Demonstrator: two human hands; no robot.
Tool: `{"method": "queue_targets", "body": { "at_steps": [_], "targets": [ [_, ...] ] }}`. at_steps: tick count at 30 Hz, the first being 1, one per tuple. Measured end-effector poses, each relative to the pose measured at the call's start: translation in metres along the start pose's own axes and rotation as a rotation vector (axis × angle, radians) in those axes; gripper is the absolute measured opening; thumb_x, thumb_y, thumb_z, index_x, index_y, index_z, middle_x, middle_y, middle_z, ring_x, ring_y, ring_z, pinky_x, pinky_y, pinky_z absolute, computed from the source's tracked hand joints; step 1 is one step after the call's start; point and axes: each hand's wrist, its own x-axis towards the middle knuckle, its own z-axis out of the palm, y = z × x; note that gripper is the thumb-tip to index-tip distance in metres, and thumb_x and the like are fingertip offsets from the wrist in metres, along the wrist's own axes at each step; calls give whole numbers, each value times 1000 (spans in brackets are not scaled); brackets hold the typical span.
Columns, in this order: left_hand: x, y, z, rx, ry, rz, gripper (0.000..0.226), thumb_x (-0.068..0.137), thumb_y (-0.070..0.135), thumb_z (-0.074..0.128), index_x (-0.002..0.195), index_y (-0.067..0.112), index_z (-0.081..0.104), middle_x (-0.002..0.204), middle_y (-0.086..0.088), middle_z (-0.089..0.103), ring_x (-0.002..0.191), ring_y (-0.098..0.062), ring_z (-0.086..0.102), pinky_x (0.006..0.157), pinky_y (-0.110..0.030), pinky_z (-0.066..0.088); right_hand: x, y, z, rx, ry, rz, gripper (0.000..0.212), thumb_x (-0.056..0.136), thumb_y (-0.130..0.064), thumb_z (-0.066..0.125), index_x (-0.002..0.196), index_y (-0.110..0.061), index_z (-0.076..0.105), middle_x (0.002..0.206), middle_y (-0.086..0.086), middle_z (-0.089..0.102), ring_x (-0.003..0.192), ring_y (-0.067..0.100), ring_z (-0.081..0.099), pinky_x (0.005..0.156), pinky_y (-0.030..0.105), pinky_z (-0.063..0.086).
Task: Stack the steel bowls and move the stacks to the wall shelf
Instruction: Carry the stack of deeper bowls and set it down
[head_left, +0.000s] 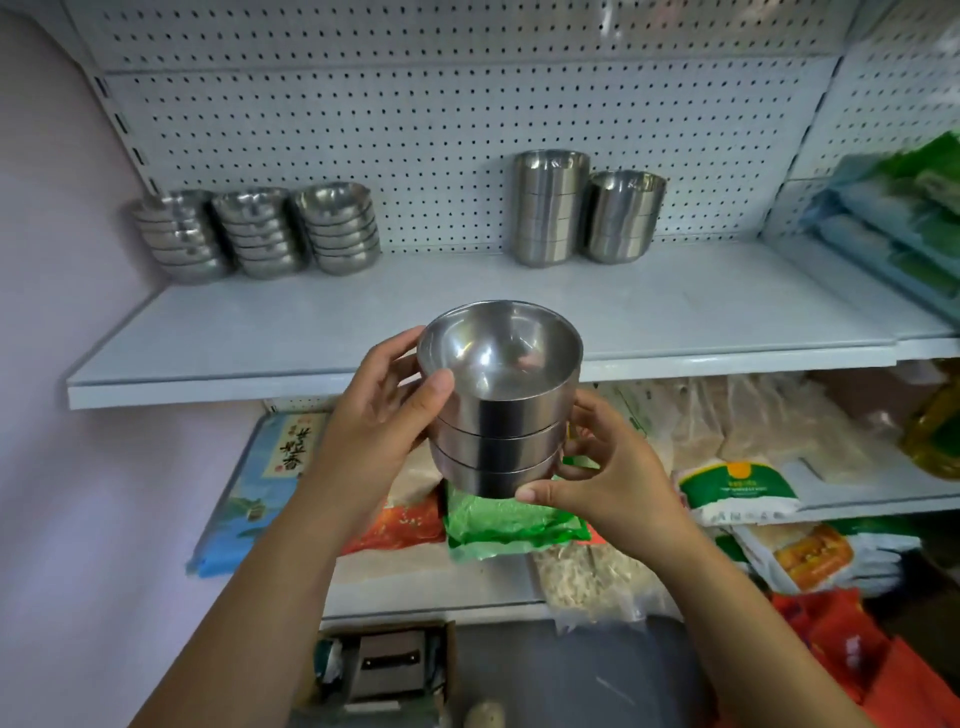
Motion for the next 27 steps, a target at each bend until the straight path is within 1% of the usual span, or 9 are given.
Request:
{"method": "queue_targets", "body": {
  "at_steps": [2,5,9,14,16,19,22,24,27],
  "targets": [
    [32,-5,12,-4,-28,-16,58,76,49,77,131,37,63,129,9,68,121,-10,65,95,-40,54,21,6,-14,3,48,-6,95,54,-6,101,134,-33,57,127,-15,67,107,23,69,88,33,61],
    [85,-12,35,-3,-96,-5,43,87,45,73,128,38,64,123,16,69,116,-3,65,98,-45,54,53,10,-39,-12,127,-16,95,54,-3,100,131,-35,56,124,-16,67,107,25,70,86,31,62],
    [155,-16,70,-9,-228,-13,55,82,44,68,136,34,60,118,19,69,114,0,65,104,-49,52,91,12,-76,-42,266,-12,95,56,-4,100,134,-33,54,130,-12,64,109,21,69,85,27,60],
    [231,-26,115,17,-459,-22,48,86,46,74,133,44,60,131,15,66,122,-4,63,107,-52,49,115,21,-114,-58,443,12,99,57,-7,100,140,-31,52,134,-12,62,116,17,66,92,31,61],
    [254,-29,135,36,-541,-35,55,85,47,75,137,40,58,131,14,67,121,-5,64,106,-52,50,120,26,-127,-74,503,19,97,58,-11,100,139,-34,52,133,-16,62,115,15,67,91,30,60],
    [286,-34,163,52,-649,-71,55,84,44,75,136,35,60,127,15,68,123,-7,63,104,-54,52,127,34,-144,-80,588,40,94,57,-13,100,134,-42,53,126,-27,62,110,10,67,86,26,60],
    [314,-42,190,64,-704,-107,53,83,49,76,133,36,62,130,9,66,129,-16,59,102,-56,53,139,45,-165,-100,640,52,95,56,-17,101,133,-44,53,124,-30,62,108,10,67,85,29,61],
    [327,-50,208,65,-712,-110,58,77,55,76,130,37,63,126,7,67,129,-19,59,101,-56,53,149,53,-181,-110,654,65,95,57,-17,101,132,-47,52,123,-29,62,108,10,66,82,27,60],
    [340,-62,234,76,-682,-96,64,70,56,78,130,38,62,120,10,69,119,-12,64,102,-56,53,168,67,-208,-125,642,78,96,56,-20,102,133,-47,51,130,-22,61,112,15,65,82,28,60]
  ]
}}
